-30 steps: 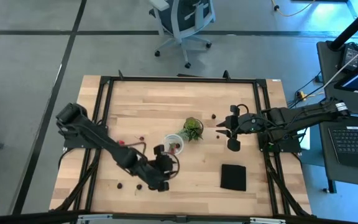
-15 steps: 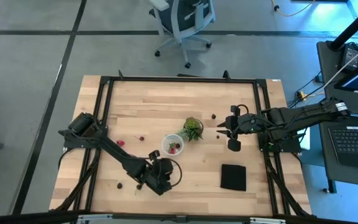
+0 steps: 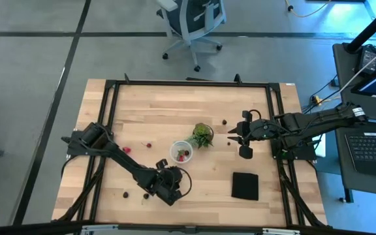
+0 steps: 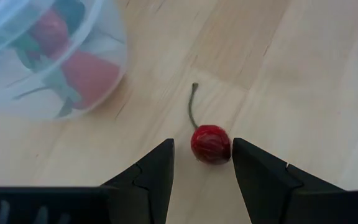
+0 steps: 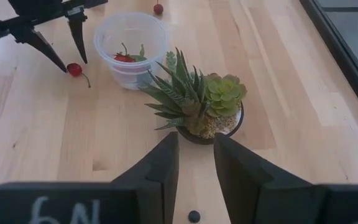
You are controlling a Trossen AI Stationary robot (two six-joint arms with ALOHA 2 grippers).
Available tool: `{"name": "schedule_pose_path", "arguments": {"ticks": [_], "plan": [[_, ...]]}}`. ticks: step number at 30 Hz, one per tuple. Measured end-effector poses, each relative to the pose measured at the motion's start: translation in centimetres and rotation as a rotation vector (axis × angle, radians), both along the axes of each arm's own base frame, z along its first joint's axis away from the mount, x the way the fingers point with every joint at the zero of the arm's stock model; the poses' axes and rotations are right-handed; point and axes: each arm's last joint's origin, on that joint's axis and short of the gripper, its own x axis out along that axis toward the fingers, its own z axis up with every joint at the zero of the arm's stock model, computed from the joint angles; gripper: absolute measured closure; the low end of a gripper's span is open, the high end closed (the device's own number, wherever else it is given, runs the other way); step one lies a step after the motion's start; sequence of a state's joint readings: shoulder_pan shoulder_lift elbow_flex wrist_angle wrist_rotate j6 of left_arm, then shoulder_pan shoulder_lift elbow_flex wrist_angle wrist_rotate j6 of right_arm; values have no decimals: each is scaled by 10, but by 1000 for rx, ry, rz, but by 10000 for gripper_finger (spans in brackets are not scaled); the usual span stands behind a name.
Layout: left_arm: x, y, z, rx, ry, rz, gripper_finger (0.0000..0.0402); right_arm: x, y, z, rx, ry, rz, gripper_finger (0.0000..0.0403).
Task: Pick and placing Produce into tupperware
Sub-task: Put the bottom red cherry into the transparent container
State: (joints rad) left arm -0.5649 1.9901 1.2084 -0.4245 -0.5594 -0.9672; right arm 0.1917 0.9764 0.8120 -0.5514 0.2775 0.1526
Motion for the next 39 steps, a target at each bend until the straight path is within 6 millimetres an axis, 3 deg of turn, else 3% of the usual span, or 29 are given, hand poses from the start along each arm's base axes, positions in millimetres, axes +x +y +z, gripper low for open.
{"name": "schedule_pose_path", "arguments": {"ticks": [20, 25, 39], "plan": [[9, 12, 0, -12, -15, 37, 246, 0, 0, 0, 0, 0, 0, 299], [11, 15, -3, -99, 44, 9, 246, 0, 0, 0, 0, 1, 0, 299], [12, 15, -6, -78, 32, 17, 247, -1, 0, -1, -3, 12, -1, 299]]}}
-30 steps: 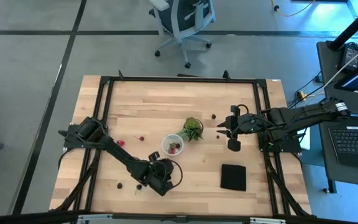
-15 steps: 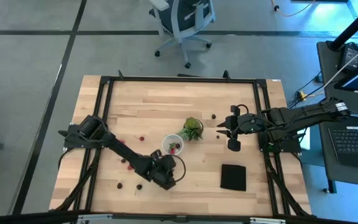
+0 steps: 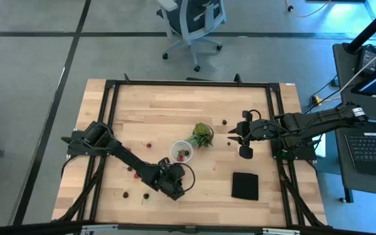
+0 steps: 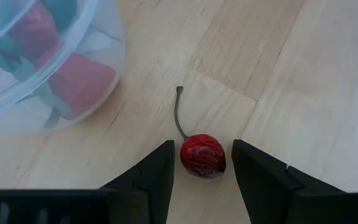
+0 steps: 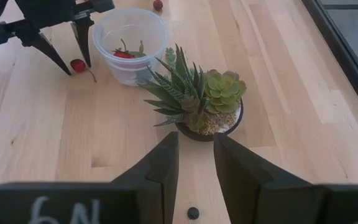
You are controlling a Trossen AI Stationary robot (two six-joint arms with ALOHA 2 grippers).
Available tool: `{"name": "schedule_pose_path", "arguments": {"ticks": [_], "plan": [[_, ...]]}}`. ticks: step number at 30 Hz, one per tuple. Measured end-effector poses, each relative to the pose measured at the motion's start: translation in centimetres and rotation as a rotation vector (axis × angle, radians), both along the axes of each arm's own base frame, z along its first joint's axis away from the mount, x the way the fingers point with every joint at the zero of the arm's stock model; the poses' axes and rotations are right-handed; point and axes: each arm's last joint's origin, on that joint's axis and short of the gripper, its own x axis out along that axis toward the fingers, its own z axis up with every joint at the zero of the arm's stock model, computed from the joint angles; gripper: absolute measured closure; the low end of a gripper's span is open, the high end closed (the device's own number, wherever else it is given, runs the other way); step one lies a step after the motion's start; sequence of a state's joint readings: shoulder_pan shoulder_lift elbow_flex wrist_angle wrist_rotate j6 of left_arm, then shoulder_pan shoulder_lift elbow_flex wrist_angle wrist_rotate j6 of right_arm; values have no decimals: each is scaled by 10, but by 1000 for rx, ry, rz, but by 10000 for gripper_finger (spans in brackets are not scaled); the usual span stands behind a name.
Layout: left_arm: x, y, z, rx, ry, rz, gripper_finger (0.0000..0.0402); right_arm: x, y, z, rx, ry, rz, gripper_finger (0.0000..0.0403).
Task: Pick and placing Produce into tupperware
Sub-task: Put the bottom red cherry into the transparent container
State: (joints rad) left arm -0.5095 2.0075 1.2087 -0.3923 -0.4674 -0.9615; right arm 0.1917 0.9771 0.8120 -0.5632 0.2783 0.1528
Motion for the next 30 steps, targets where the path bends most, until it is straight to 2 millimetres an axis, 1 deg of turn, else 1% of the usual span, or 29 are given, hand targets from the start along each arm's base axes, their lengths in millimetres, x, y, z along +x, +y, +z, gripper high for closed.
{"name": "schedule_pose_path", "arguments": {"ticks": [3, 14, 18, 22, 25, 30], "plan": [[0, 0, 0, 2, -2, -1, 257, 0, 0, 0, -1, 1, 0, 299], [1, 0, 0, 2, -6, 0, 321, 0, 0, -1, -1, 8, 0, 299], [1, 0, 0, -1, -5, -1, 330, 0, 0, -1, -2, 8, 0, 299], [-1, -1, 2, -12, -4, -8, 328, 0, 0, -1, -1, 7, 0, 299], [-3, -2, 12, -46, -9, -24, 327, 0, 0, -1, -1, 7, 0, 299], [-8, -2, 52, -97, -92, -55, 326, -1, 0, -1, -1, 9, 0, 299]]}}
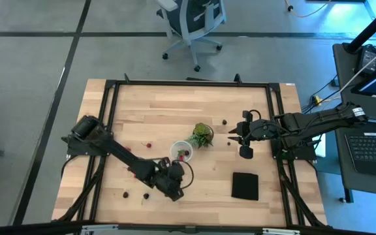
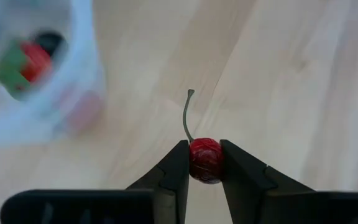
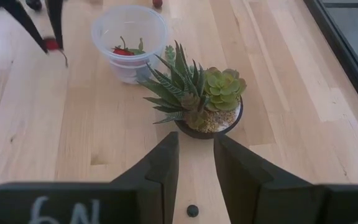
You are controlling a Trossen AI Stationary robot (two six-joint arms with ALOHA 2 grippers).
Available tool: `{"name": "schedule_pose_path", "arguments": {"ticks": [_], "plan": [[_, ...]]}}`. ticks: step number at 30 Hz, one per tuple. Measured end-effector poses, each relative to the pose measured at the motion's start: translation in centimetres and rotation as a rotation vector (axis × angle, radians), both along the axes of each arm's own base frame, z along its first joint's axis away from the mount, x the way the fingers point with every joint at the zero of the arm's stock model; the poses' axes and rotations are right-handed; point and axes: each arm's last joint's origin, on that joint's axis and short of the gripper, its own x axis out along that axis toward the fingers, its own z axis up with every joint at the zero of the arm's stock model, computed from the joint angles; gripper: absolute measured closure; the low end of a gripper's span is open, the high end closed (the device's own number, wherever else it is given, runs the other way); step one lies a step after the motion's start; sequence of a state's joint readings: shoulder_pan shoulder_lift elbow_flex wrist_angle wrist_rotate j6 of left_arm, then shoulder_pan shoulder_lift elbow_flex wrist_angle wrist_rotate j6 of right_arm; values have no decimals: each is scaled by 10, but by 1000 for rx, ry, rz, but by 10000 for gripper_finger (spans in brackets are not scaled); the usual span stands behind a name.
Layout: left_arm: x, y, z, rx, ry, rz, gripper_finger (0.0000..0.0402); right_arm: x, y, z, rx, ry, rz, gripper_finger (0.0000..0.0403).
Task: Pick and placing Produce into tupperware
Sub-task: Put the bottom red cherry into the transparent container
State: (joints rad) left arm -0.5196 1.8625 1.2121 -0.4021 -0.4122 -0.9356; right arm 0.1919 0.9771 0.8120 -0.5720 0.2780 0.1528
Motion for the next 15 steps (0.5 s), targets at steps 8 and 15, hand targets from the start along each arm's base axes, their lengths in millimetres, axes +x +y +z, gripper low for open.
{"name": "schedule_pose_path", "arguments": {"ticks": [8, 15], "plan": [[-11, 26, 68, -54, -184, 70, 326, 0, 0, 0, 0, -1, 0, 299], [-4, 69, 80, -79, -176, 167, 333, 0, 0, 0, -1, -6, 1, 299]]}}
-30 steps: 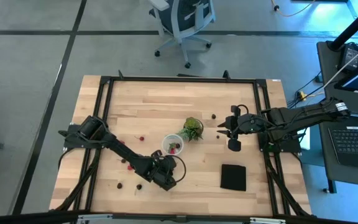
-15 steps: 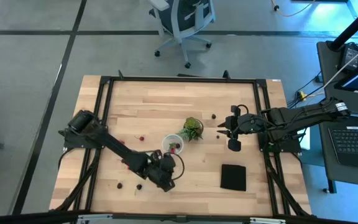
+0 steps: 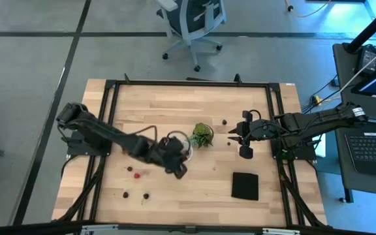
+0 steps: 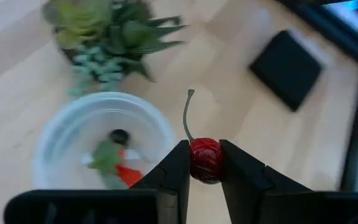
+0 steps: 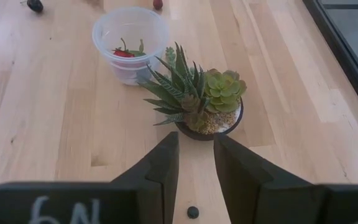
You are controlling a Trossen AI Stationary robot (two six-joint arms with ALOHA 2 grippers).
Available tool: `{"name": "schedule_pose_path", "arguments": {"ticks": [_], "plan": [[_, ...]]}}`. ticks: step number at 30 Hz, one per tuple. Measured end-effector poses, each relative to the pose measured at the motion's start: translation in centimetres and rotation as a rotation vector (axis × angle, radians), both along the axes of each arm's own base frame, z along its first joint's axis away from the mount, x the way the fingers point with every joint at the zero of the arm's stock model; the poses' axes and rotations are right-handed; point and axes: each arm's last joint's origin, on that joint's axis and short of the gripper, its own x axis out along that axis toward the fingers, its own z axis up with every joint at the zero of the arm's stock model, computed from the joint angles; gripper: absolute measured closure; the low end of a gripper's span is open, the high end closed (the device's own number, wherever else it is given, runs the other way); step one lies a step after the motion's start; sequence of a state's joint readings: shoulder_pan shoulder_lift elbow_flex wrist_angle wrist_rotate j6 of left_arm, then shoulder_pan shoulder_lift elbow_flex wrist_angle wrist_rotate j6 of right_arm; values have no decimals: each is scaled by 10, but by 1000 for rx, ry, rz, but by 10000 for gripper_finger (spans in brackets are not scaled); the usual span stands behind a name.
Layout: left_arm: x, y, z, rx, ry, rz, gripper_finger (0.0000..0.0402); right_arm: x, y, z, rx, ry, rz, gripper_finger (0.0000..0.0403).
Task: Pick and placing Produce into tupperware
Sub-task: Put the bottom red cherry into the transparent container
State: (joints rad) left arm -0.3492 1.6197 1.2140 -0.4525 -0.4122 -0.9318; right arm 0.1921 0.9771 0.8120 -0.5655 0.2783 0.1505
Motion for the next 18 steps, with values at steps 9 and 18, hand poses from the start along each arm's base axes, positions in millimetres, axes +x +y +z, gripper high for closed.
{"name": "schedule_pose_path", "arguments": {"ticks": [9, 18], "plan": [[7, 31, -22, -50, 179, 37, 331, 0, 0, 0, 1, 5, -2, 299], [17, 42, -44, -61, 254, 65, 330, 0, 0, 0, 0, 5, -1, 299]]}}
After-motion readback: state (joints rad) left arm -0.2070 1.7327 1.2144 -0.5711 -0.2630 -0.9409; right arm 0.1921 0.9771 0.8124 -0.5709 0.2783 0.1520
